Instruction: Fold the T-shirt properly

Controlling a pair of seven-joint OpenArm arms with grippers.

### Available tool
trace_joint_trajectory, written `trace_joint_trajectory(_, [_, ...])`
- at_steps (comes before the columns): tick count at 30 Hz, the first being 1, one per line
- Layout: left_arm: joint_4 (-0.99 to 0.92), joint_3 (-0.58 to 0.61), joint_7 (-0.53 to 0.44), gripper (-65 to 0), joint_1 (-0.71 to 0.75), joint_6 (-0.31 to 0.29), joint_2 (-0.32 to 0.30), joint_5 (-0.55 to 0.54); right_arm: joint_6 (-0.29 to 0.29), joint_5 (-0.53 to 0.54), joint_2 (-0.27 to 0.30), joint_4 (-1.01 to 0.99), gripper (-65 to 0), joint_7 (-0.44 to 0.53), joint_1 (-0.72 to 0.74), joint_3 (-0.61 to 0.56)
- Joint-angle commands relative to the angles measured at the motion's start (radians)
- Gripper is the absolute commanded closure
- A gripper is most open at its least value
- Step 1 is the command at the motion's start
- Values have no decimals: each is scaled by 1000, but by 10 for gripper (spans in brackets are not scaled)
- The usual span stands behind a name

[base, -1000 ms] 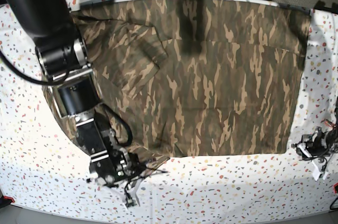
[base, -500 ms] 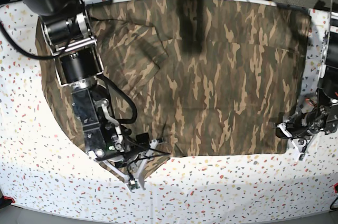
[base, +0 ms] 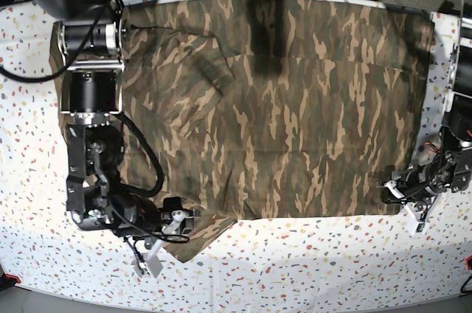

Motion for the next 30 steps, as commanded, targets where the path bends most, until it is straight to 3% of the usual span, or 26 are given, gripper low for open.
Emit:
trace_joint_trajectory(1, [16, -5, -27, -209, -36, -1, -15, -13, 20, 9, 3, 19, -212, 8, 35, 19])
trace_joint_trajectory(8, [26, -6, -20, -209, -36, -1, -13, 53, 80, 9, 3, 19, -212, -40, 35, 98])
trace_joint_trajectory(20, [27, -6, -19, -209, -36, 0, -13, 101, 87, 9, 3, 19, -212, -45, 35, 100])
trace_joint_trajectory(24, [48, -6, 5, -210, -35, 0, -13, 190, 87, 9, 3, 19, -212, -46, 35, 100])
trace_joint_trajectory(27, [73, -6, 12, -262, -35, 3, -13, 256, 87, 9, 3, 19, -212, -45, 35, 100])
trace_joint_trajectory(30, [92, -6, 15, -400, -35, 3, -13, 264, 87, 9, 3, 19, -212, -45, 35, 100])
